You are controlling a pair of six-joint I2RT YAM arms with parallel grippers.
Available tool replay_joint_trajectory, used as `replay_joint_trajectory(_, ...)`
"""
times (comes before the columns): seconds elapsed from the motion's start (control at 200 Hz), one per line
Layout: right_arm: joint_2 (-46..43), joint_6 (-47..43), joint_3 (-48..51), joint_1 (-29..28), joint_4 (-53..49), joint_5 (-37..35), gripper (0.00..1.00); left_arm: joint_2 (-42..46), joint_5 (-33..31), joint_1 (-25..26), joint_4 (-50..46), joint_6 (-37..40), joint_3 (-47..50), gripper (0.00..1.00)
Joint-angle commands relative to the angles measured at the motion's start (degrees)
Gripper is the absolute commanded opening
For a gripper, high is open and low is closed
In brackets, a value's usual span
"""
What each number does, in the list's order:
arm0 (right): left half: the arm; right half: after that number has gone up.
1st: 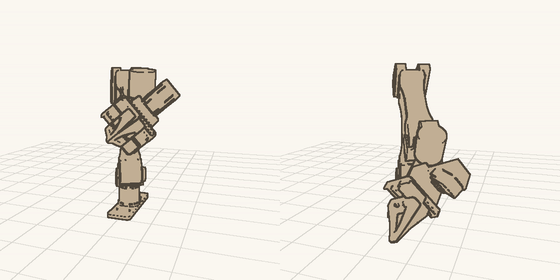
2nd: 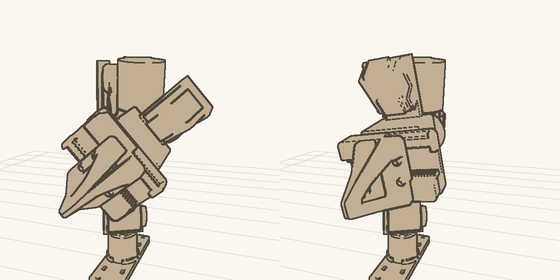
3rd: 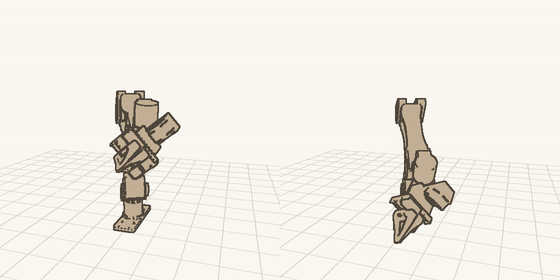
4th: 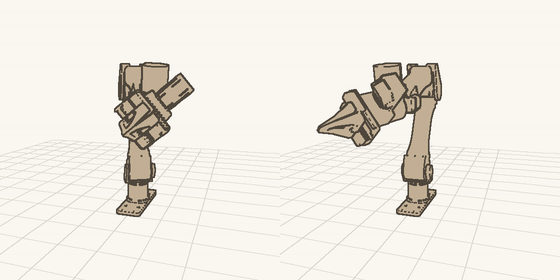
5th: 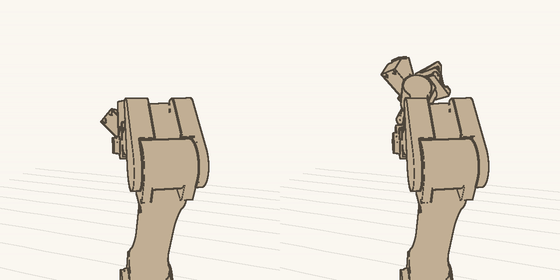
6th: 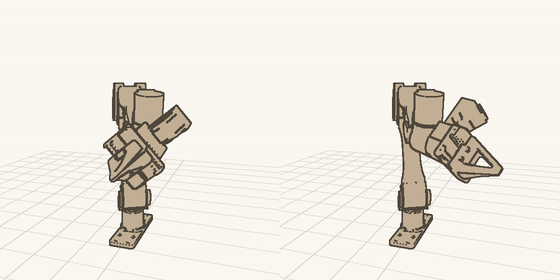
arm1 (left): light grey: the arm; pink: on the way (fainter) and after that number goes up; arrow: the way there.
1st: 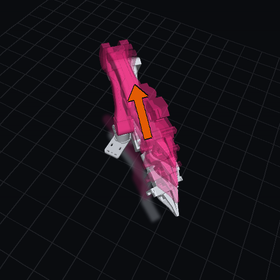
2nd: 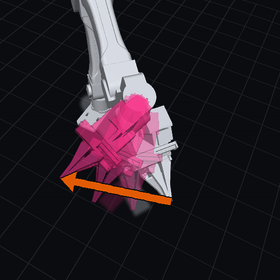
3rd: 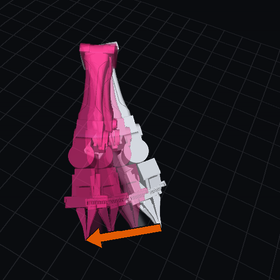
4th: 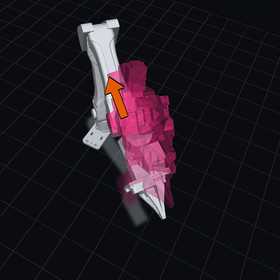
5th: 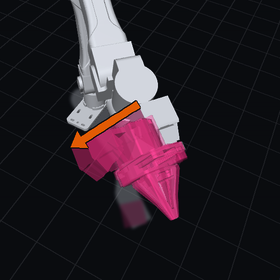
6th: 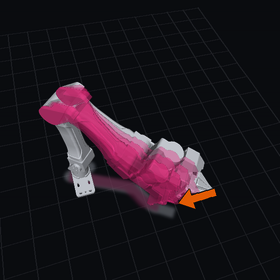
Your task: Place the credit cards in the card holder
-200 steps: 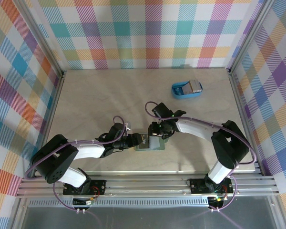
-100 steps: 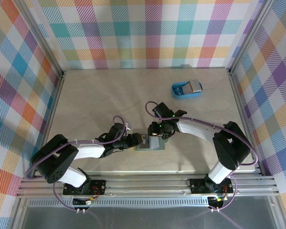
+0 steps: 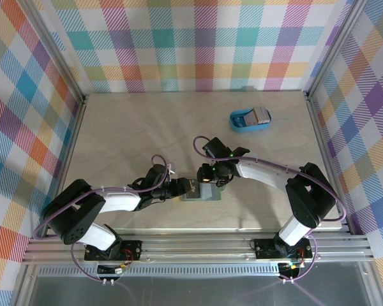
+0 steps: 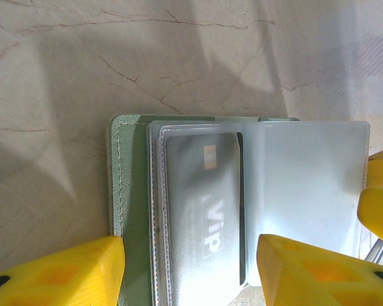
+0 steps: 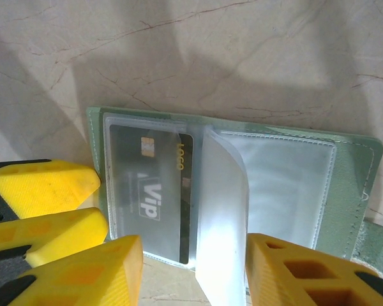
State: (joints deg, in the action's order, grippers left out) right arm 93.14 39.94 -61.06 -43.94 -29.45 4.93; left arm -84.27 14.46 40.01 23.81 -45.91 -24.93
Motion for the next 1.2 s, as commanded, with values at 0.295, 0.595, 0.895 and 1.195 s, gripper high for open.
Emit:
replay_joint_trajectory(0.295, -1.20, -0.59, -1.34, -0.53, 0.03, 0.90, 0.46, -1.68, 0.62, 0.90, 1.83, -0.39, -0.60, 0.57)
replay_joint_trajectory(0.595, 0.42, 0.64, -0.73, -0.53, 3.70, 4.77, 0.46, 4.05, -2.03, 0.90, -4.69, 0.01, -1.18, 0.57)
replay_joint_trajectory(0.895, 2.31, 1.44, -0.56, -0.53, 5.81, 6.38, 0.46, 6.76, -3.14, 0.77, -6.00, -0.67, -0.13, 0.56)
replay_joint_trajectory(1.195, 4.24, 1.97, -0.77, -0.51, 7.54, 7.45, 0.46, 10.00, -3.57, 0.33, -8.08, -0.92, 0.49, 0.56)
